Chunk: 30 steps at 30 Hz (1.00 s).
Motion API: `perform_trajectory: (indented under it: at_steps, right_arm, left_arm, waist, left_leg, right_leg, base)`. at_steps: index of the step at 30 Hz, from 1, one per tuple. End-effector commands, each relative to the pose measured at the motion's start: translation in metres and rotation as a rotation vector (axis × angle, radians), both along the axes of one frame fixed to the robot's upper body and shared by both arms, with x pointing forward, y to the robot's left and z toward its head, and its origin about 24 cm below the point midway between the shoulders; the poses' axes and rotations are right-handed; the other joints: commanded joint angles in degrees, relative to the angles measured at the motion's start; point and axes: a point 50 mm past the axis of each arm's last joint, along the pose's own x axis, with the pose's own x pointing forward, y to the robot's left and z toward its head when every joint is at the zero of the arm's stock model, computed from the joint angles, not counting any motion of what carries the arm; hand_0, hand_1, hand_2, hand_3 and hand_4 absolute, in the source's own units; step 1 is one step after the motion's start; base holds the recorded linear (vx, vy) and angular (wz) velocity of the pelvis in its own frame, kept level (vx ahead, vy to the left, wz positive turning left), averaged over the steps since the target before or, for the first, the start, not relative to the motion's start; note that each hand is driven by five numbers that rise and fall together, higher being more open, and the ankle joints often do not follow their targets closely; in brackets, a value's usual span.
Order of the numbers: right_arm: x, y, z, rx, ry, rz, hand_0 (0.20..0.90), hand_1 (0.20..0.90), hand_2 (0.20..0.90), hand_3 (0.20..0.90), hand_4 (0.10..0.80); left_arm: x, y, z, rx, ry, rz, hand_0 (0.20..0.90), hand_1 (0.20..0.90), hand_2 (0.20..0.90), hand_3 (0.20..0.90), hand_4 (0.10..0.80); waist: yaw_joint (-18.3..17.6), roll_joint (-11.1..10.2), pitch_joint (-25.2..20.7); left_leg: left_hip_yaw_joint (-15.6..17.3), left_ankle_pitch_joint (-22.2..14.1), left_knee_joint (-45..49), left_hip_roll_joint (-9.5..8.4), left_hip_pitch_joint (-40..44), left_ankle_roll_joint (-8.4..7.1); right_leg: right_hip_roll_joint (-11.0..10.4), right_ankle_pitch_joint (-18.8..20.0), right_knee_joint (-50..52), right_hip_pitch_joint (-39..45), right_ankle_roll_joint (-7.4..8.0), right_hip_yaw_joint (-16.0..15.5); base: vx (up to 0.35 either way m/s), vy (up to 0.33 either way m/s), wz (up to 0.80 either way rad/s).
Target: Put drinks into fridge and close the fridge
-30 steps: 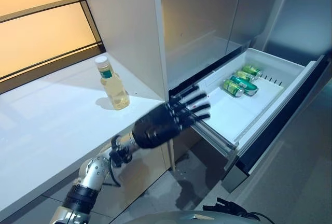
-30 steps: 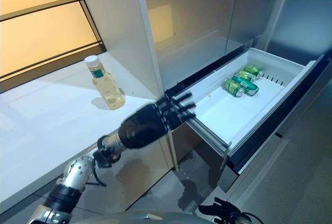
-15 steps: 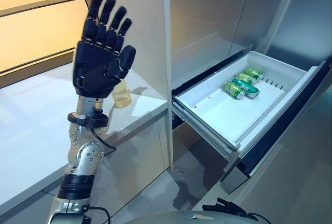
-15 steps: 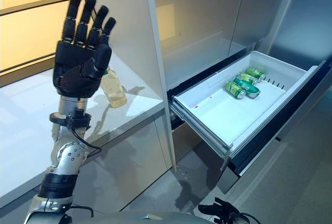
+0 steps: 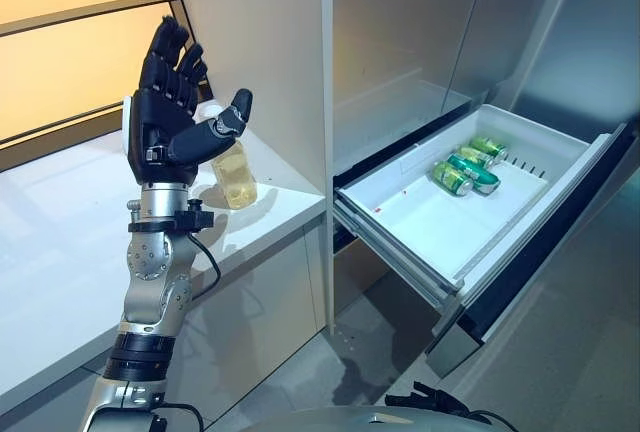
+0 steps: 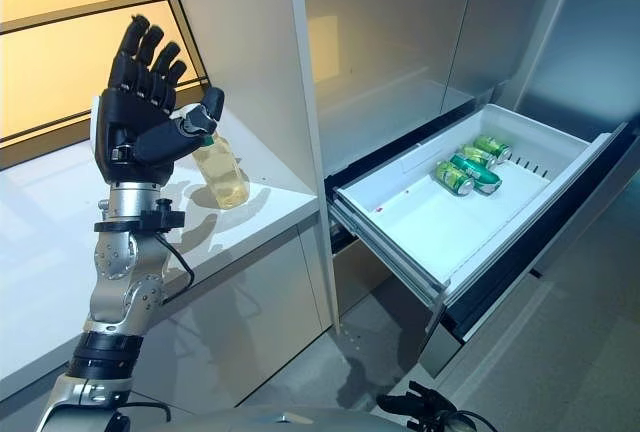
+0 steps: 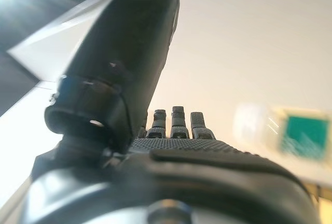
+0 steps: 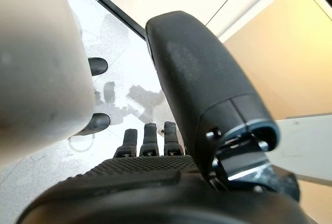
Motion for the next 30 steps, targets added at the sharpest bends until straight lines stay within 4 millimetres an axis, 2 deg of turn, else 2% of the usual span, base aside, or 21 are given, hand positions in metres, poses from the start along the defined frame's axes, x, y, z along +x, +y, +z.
perform_trajectory:
  at_steps: [1, 5, 18, 30]
  right_arm:
    - [-0.007, 0.009, -0.003, 0.027, 0.024, 0.047, 0.9, 0.9, 0.9, 0.9, 0.8]
    - [-0.009, 0.007, -0.003, 0.025, 0.026, 0.058, 0.9, 0.9, 0.9, 0.9, 0.8]
    - [-0.006, 0.003, -0.001, 0.021, 0.027, 0.081, 0.9, 0.9, 0.9, 0.9, 0.8]
    - [-0.008, 0.0, -0.001, 0.019, 0.035, 0.083, 0.9, 0.9, 0.9, 0.9, 0.8]
  left_arm:
    - [0.005, -0.003, 0.037, 0.118, -0.189, 0.042, 0.9, 0.9, 0.9, 0.9, 0.8]
    - [0.01, -0.002, 0.03, 0.157, -0.144, 0.079, 0.9, 0.9, 0.9, 0.9, 0.8]
    - [0.024, -0.003, -0.002, 0.192, 0.028, 0.05, 0.9, 0.9, 0.9, 0.9, 0.8]
    - [0.027, 0.006, -0.019, 0.198, 0.109, 0.129, 0.9, 0.9, 0.9, 0.9, 0.8]
  waist:
    - [-0.22, -0.69, -1.94]
    - [-0.63, -0.68, -1.99]
    - [-1.36, -0.62, -1.93]
    - [-1.79, -0.47, -2.01]
  left_leg:
    - [-0.46, -5.45, 0.11, -1.09, 0.81, 1.76]
    - [0.06, -5.43, 0.11, -0.99, 0.96, 1.71]
    - [1.02, -5.35, 0.11, -0.9, 1.25, 1.65]
    - [1.32, -5.31, 0.15, -0.95, 1.34, 1.63]
  right_leg:
    - [-0.03, 1.51, 1.78, -2.78, 2.08, -2.55]
    - [0.0, 1.54, 1.89, -2.81, 2.16, -2.29]
    - [-0.03, 1.47, 2.38, -2.94, 2.36, -1.59]
    - [-0.02, 1.47, 2.42, -2.94, 2.46, -1.31]
  base:
    - [0.0, 0.0, 0.0]
    - [0.0, 0.0, 0.0]
    - [0.004, 0.008, -0.04]
    - [0.0, 0.0, 0.0]
